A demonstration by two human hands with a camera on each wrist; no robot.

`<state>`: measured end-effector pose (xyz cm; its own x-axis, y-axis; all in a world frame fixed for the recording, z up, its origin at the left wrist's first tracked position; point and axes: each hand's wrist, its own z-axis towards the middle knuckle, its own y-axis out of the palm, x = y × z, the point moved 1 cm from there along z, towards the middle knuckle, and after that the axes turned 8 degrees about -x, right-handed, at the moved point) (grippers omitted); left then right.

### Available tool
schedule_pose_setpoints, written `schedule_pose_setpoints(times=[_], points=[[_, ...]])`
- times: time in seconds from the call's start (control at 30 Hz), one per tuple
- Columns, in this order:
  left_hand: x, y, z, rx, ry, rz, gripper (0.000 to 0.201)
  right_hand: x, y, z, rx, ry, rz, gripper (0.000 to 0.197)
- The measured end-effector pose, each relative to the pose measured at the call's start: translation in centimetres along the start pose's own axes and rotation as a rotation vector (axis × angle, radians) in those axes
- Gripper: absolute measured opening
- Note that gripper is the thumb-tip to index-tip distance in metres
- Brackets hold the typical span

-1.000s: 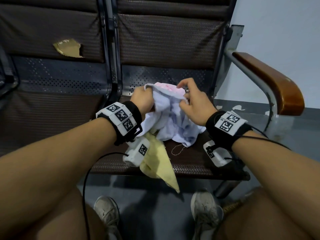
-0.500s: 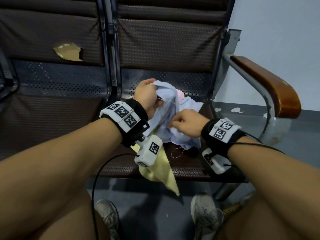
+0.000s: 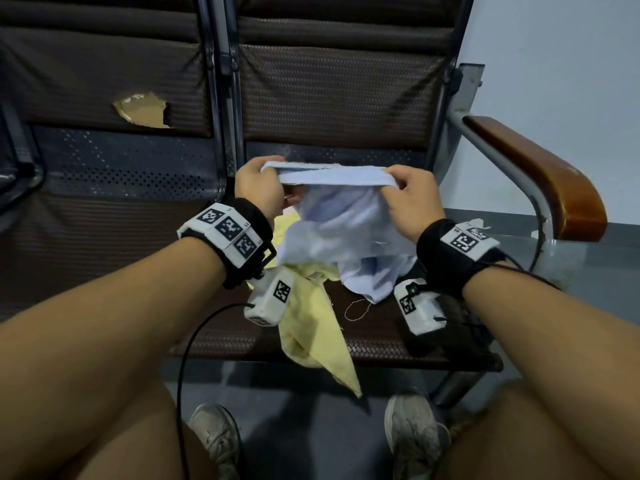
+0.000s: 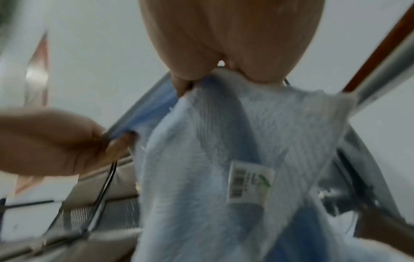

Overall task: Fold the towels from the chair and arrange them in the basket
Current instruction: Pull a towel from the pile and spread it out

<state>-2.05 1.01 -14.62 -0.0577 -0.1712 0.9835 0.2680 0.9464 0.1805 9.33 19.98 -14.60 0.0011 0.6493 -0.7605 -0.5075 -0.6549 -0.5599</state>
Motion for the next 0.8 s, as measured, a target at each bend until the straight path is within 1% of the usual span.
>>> schedule_pose_setpoints(times=[0.03,0.07,0.1,0.13,0.2,0.23,0.27,0.33,0.43,0.5,0.53,0.57,0.63,0.67,0.73,0.8], points=[[-0.1,-0.2,0.3,0.016,0.013,0.011,0.032,0.1,-0.2,0.0,-0.022,-0.045,-0.068,0.014],[-0.1,-0.4,0.6,0.034,0.017,0.031,0.033,0.4,-0.3,0.0,-0.078,-0.078,-0.16,0.009],[-0.2,-0.6,0.9,0.049,0.016,0.048,0.034,0.8,-0.3,-0.1,-0.161,-0.092,-0.269,0.009],[-0.4,-0.9,1.2,0.059,0.017,0.051,0.035,1.4,-0.2,-0.3,-0.264,-0.073,-0.387,0.017],[-0.8,-1.5,1.6,0.07,0.029,0.048,0.034,2.8,0.1,-0.8,-0.476,0.037,-0.588,0.029],[-1.0,-1.8,1.7,0.07,0.032,0.053,0.034,3.4,0.2,-1.1,-0.553,0.097,-0.653,0.033],[-1.1,-2.1,1.9,0.066,0.029,0.061,0.034,4.0,0.2,-1.4,-0.598,0.145,-0.684,0.038],[-1.5,-2.8,2.3,0.062,0.006,0.099,0.03,4.5,-0.1,-1.6,-0.599,0.177,-0.688,0.042],[-2.0,-3.8,2.8,0.089,-0.061,0.184,0.011,4.5,-1.1,-1.0,-0.444,0.123,-0.601,0.031],[-2.4,-4.4,3.1,0.128,-0.087,0.184,0.014,4.4,-1.7,-0.7,-0.37,0.09,-0.526,0.031],[-2.6,-4.6,3.3,0.149,-0.087,0.18,0.016,4.4,-1.7,-0.6,-0.385,0.084,-0.534,0.033],[-2.6,-4.6,3.3,0.159,-0.084,0.174,0.015,4.5,-1.7,-0.7,-0.435,0.081,-0.578,0.036],[-2.6,-4.4,3.2,0.138,-0.082,0.158,0.012,4.8,-1.3,-0.9,-0.554,0.096,-0.699,0.044],[-2.5,-4.2,3.2,0.125,-0.079,0.156,0.012,4.8,-1.1,-1.0,-0.583,0.109,-0.739,0.048],[-2.4,-3.9,3.0,0.116,-0.066,0.162,0.014,4.9,-1.1,-0.9,-0.587,0.129,-0.761,0.053],[-2.2,-3.9,3.0,0.116,-0.054,0.156,0.015,4.9,-1.3,-0.8,-0.555,0.153,-0.747,0.049]])
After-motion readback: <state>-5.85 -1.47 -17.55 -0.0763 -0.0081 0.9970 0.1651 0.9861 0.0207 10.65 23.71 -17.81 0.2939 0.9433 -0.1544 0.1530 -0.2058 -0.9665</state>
